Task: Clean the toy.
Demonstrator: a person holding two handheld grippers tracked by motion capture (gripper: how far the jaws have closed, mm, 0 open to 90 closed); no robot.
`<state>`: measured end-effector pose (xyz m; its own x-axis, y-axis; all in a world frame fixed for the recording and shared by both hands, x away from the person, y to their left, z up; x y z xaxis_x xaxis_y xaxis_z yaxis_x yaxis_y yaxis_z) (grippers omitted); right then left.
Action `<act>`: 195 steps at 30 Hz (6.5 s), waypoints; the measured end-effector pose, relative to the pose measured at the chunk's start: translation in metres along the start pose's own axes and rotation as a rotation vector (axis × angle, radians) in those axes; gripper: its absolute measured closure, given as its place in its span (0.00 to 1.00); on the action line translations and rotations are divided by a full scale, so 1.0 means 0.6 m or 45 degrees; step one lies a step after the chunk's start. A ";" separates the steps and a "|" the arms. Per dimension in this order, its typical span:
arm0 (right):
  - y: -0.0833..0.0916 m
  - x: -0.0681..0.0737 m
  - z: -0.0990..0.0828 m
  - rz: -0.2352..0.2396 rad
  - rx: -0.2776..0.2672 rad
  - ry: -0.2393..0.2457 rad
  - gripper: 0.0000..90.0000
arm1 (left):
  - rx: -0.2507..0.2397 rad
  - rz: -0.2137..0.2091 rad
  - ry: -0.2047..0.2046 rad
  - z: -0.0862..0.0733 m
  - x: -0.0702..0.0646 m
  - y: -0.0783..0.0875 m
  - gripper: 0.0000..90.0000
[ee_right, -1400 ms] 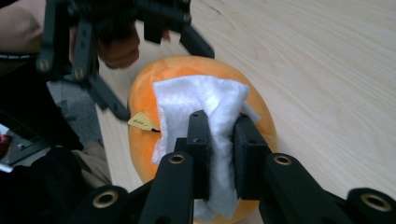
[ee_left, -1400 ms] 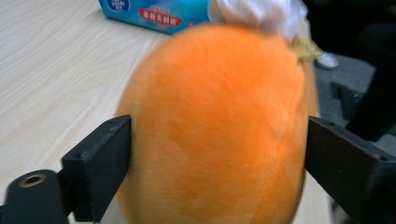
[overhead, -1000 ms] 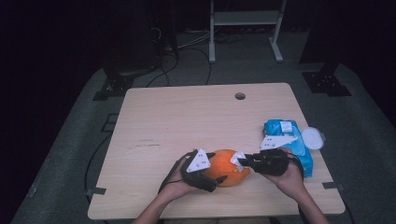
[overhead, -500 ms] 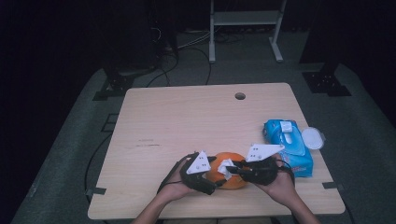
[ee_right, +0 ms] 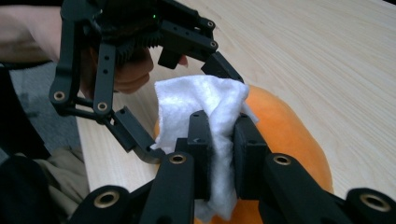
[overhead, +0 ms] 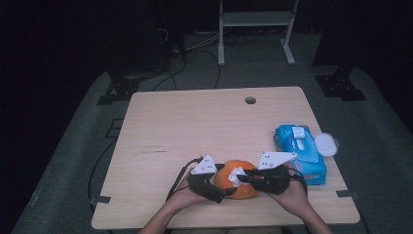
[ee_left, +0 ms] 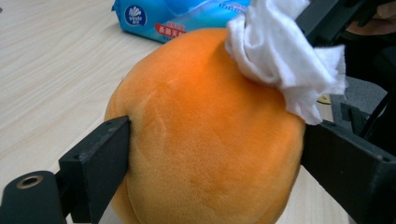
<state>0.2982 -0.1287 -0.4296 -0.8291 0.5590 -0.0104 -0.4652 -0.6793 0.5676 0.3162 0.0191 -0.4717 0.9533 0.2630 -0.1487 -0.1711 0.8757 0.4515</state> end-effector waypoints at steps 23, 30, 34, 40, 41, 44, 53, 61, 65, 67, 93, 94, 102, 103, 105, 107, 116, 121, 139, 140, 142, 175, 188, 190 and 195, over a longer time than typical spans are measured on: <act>0.032 -0.024 -0.018 0.004 -0.007 -0.072 0.87 | -0.004 0.004 0.058 -0.023 0.022 0.016 0.21; 0.035 -0.071 -0.048 -0.057 0.040 -0.191 0.87 | 0.004 0.032 0.035 -0.021 0.021 0.016 0.22; 0.036 -0.047 -0.027 -0.010 -0.001 -0.148 0.87 | -0.009 0.060 0.035 -0.021 0.025 0.016 0.22; 0.031 -0.036 -0.024 0.012 -0.002 -0.103 0.87 | -0.007 0.072 0.031 -0.021 0.025 0.018 0.22; 0.031 -0.042 -0.028 -0.001 0.003 -0.117 0.87 | -0.009 0.079 0.033 -0.021 0.025 0.018 0.22; 0.035 -0.065 -0.041 -0.045 0.015 -0.172 0.87 | -0.014 0.090 0.035 -0.020 0.027 0.019 0.22; 0.025 -0.028 -0.011 -0.005 -0.033 -0.091 0.87 | -0.036 0.192 -0.010 -0.010 0.036 0.033 0.31; 0.026 -0.048 -0.018 -0.041 -0.037 -0.148 0.86 | 0.006 0.116 -0.062 -0.006 0.008 0.018 0.28; 0.023 -0.046 -0.019 -0.055 -0.016 -0.115 0.86 | -0.034 0.061 -0.046 -0.005 0.010 0.024 0.23; 0.027 -0.050 -0.022 -0.072 -0.005 -0.102 0.86 | -0.099 0.053 0.017 -0.001 0.018 0.030 0.24; 0.025 -0.025 0.001 -0.047 -0.014 -0.029 0.86 | -0.047 0.079 0.060 0.003 0.002 0.002 0.29; 0.027 -0.033 -0.002 -0.061 -0.005 -0.031 0.85 | -0.048 0.057 0.058 0.003 -0.001 0.002 0.29; 0.046 -0.062 -0.029 -0.056 -0.001 -0.131 0.85 | -0.072 0.069 0.145 0.011 0.002 -0.009 0.07; 0.044 -0.059 -0.028 -0.046 -0.004 -0.122 0.85 | -0.068 0.063 0.186 0.009 0.006 -0.013 0.04; 0.040 -0.054 -0.025 -0.046 -0.002 -0.104 0.85 | -0.068 0.001 0.257 0.002 0.006 -0.020 0.04; 0.037 -0.049 -0.021 -0.051 0.001 -0.087 0.85 | -0.065 0.025 0.205 0.001 0.001 -0.017 0.15; 0.020 0.006 0.016 -0.005 -0.072 -0.004 0.85 | 0.022 0.256 -0.238 0.022 -0.027 -0.012 0.31; 0.013 -0.004 0.007 -0.095 -0.031 0.054 0.85 | -0.009 0.186 -0.151 0.009 -0.015 -0.008 0.21; 0.010 -0.002 0.009 -0.138 -0.016 0.039 0.86 | 0.031 0.180 -0.155 0.004 -0.015 -0.023 0.28; 0.021 -0.019 0.006 -0.171 -0.017 0.008 0.86 | 0.031 0.176 -0.154 0.004 -0.015 -0.024 0.28; 0.039 -0.049 -0.005 -0.232 -0.012 -0.045 0.86 | 0.024 0.164 -0.139 0.003 -0.013 -0.024 0.25; 0.010 -0.007 0.006 -0.113 0.004 -0.053 0.87 | -0.030 0.144 -0.071 0.011 -0.016 -0.028 0.25; 0.033 -0.045 -0.003 -0.215 0.010 -0.088 0.87 | -0.010 0.149 -0.122 0.010 -0.020 -0.038 0.12; 0.027 -0.029 0.001 -0.203 0.015 -0.047 0.88 | 0.007 0.155 -0.142 0.010 -0.023 -0.038 0.19; -0.006 0.022 0.013 -0.143 0.023 0.074 0.88 | 0.054 0.204 -0.313 0.012 -0.040 -0.037 0.27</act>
<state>0.2910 -0.1153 -0.4254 -0.7890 0.6022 -0.1218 -0.5506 -0.6051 0.5751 0.2991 -0.0095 -0.4718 0.9474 0.2863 0.1428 -0.3191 0.8119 0.4889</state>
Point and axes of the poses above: each handheld gripper's, and its own axes: y roughly backward along the jaws, z roughly out of its top, x roughly to its left, the point moved 6 cm from there along -y, roughly forward along the jaws, and after that the axes turned 6 degrees about -z, right-handed, at the moved point
